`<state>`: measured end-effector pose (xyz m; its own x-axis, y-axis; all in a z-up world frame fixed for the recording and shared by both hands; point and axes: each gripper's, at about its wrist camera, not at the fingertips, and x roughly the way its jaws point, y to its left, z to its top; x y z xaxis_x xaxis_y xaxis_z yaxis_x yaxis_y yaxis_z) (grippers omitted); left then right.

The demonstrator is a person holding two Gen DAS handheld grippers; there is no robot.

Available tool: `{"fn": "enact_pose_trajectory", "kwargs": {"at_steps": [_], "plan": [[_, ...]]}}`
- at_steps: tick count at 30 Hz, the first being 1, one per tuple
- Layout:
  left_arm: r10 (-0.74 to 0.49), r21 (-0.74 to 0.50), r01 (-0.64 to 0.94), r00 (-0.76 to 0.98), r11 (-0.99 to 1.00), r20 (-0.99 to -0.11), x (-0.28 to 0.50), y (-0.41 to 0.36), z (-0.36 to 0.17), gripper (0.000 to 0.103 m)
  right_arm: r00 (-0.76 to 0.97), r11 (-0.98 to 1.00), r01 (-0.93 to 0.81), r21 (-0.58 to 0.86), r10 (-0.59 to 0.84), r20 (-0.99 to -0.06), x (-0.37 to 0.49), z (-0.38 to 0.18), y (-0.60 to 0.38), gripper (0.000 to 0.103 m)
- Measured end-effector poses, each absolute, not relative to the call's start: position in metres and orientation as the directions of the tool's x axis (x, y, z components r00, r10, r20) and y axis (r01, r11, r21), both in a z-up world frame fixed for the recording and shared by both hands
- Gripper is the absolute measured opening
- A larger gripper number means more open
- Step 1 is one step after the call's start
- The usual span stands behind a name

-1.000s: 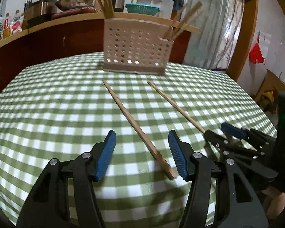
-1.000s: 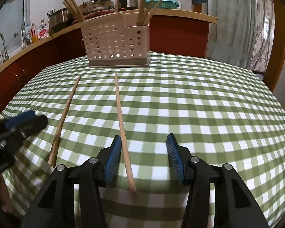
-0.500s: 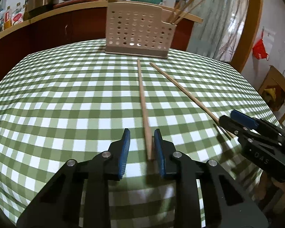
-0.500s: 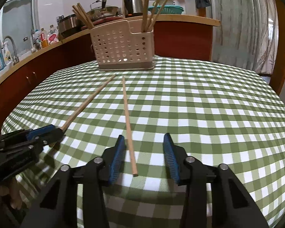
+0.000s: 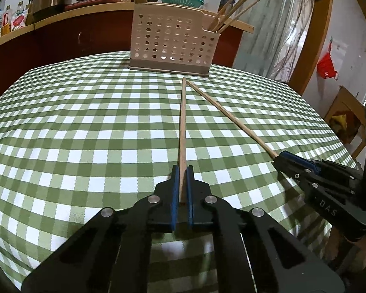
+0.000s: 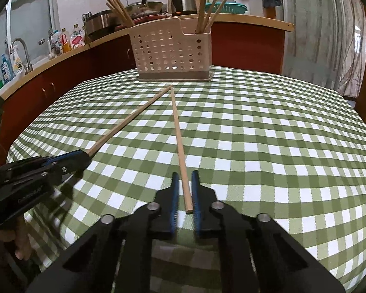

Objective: Organize utensils
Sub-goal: 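Lift the held chopsticks off the cloth with both grippers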

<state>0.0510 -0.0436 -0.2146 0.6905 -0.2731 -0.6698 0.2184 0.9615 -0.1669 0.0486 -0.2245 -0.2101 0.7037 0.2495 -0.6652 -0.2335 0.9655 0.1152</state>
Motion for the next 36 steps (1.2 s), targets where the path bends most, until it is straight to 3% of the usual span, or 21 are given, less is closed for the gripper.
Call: {"fn": "enact_pose_trajectory", "kwargs": {"at_steps": [21, 36], "plan": [[-0.271, -0.141, 0.231, 0.799, 0.963, -0.537, 0.041, -0.03, -0.161, 0.006, 0.805, 0.971, -0.218, 0.102, 0.238, -0.543, 0.034, -0.164, -0.235, 0.006], [-0.246, -0.129, 0.209, 0.83, 0.969, -0.501, 0.038, -0.021, -0.148, 0.006, 0.835, 0.972, -0.22, 0.084, 0.232, -0.499, 0.03, -0.145, -0.236, 0.006]]}}
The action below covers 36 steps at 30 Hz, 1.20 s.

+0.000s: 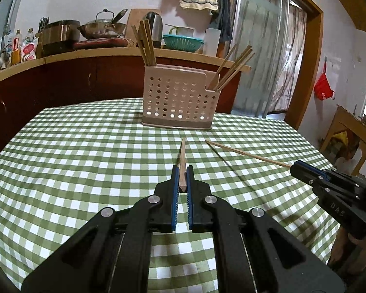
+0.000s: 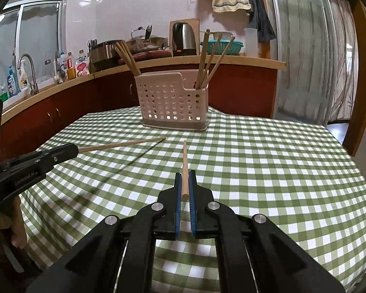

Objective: Organize utensils
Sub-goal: 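Lift the held chopsticks off the cloth with both grippers, then raise the chopsticks upright and carry them over the beige caddy with both grippers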

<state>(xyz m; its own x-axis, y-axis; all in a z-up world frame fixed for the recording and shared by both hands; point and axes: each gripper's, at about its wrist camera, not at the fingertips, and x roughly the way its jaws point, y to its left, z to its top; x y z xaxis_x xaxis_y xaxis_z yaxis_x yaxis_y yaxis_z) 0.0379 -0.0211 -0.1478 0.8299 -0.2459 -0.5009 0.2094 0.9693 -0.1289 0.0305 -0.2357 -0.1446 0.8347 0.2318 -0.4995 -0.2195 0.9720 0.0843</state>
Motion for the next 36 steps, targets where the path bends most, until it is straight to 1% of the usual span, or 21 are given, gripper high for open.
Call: {"fn": "enact_pose_trajectory", "kwargs": {"at_steps": [8, 24, 31, 36], "plan": [[-0.233, -0.113, 0.204, 0.86, 0.972, -0.453, 0.031, -0.017, -0.129, 0.006, 0.861, 0.973, -0.219, 0.074, 0.229, -0.454, 0.026, -0.124, -0.237, 0.006], [-0.224, -0.119, 0.192, 0.893, 0.974, -0.39, 0.023, -0.003, -0.1, 0.006, 0.896, 0.975, -0.206, 0.081, 0.221, -0.385, 0.017, -0.095, -0.241, 0.006], [-0.235, -0.133, 0.199, 0.903, 0.971, -0.359, 0.018, 0.003, -0.083, 0.006, 0.91, 0.976, -0.201, 0.081, 0.217, -0.353, 0.016, -0.079, -0.245, 0.006], [-0.245, -0.157, 0.202, 0.906, 0.967, -0.346, 0.017, 0.01, -0.069, 0.006, 0.912, 0.976, -0.2, 0.08, 0.216, -0.349, 0.017, -0.069, -0.247, 0.006]]}}
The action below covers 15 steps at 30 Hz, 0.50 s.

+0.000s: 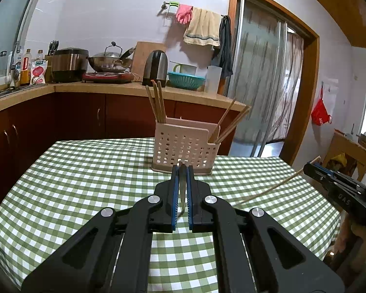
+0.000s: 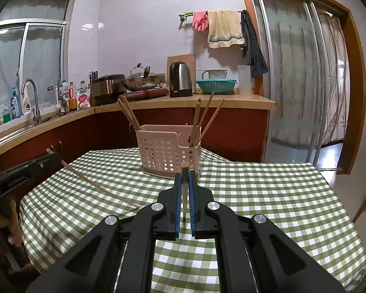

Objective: Organize utensils
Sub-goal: 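Raise the chopsticks upright and carry them over the beige caddy with both grippers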

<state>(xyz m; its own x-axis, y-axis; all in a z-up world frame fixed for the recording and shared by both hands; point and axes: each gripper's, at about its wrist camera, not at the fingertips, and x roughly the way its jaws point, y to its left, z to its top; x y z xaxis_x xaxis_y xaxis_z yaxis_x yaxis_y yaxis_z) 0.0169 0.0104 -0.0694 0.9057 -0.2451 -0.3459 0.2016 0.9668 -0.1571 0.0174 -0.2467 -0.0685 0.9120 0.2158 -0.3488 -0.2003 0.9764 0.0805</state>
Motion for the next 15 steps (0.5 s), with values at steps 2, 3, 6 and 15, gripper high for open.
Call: {"fn": "enact_pose_trajectory", "kwargs": {"at_steps": [2, 3, 6, 15], "plan": [[-0.252, -0.169, 0.204, 0.904, 0.964, -0.346, 0.018, 0.013, -0.065, 0.006, 0.908, 0.976, -0.203, 0.078, 0.218, -0.359, 0.02, -0.065, -0.247, 0.006], [-0.253, -0.173, 0.204, 0.903, 0.964, -0.346, 0.018, 0.015, -0.063, 0.006, 0.905, 0.975, -0.205, 0.079, 0.22, -0.364, 0.021, -0.064, -0.247, 0.006], [-0.256, -0.17, 0.209, 0.904, 0.963, -0.342, 0.02, 0.018, -0.055, 0.006, 0.896, 0.974, -0.212, 0.078, 0.225, -0.382, 0.028, -0.06, -0.246, 0.006], [-0.249, -0.131, 0.217, 0.907, 0.967, -0.339, 0.04, 0.015, -0.049, 0.006, 0.896, 0.972, -0.229, 0.056, 0.233, -0.378, 0.054, -0.052, -0.239, 0.006]]}}
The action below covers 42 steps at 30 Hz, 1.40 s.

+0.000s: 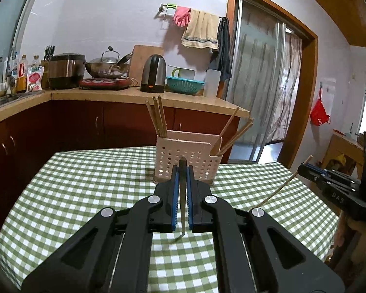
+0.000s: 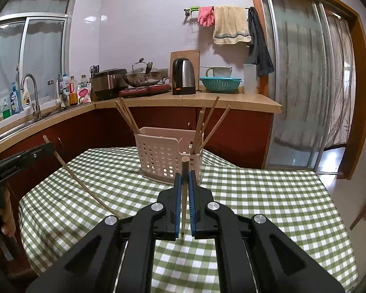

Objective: Organize utensils
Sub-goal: 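Raise the chopsticks upright and carry them over the beige caddy with both grippers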

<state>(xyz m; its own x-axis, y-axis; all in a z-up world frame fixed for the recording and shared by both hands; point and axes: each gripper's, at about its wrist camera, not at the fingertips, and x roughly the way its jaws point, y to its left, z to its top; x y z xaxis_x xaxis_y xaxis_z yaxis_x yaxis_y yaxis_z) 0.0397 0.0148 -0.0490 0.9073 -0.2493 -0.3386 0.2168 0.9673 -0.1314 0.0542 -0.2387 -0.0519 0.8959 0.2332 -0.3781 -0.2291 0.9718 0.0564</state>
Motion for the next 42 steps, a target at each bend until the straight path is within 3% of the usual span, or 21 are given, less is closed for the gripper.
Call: {"fn": "enact_pose_trajectory", "kwargs": {"at_steps": [15, 26, 33, 42], "plan": [[-0.234, -0.106, 0.21, 0.888, 0.972, -0.395, 0.088, 0.012, -0.042, 0.007, 0.915, 0.968, -0.244, 0.052, 0.247, -0.318, 0.096, -0.049, -0.229, 0.006], [-0.277, -0.133, 0.244, 0.888, 0.961, -0.368, 0.11, 0.01, -0.035, 0.006, 0.916, 0.964, -0.245, 0.103, 0.265, -0.303, 0.111, -0.041, -0.236, 0.006], [-0.319, -0.153, 0.285, 0.904, 0.946, -0.284, 0.111, 0.015, 0.0, 0.006, 0.931, 0.956, -0.273, 0.11, 0.292, -0.218, 0.115, -0.008, -0.237, 0.006], [-0.3, -0.076, 0.292, 0.94, 0.954, -0.164, 0.133, 0.003, 0.049, 0.006, 0.948, 0.948, -0.299, 0.108, 0.308, -0.079, 0.144, 0.034, -0.233, 0.006]]}}
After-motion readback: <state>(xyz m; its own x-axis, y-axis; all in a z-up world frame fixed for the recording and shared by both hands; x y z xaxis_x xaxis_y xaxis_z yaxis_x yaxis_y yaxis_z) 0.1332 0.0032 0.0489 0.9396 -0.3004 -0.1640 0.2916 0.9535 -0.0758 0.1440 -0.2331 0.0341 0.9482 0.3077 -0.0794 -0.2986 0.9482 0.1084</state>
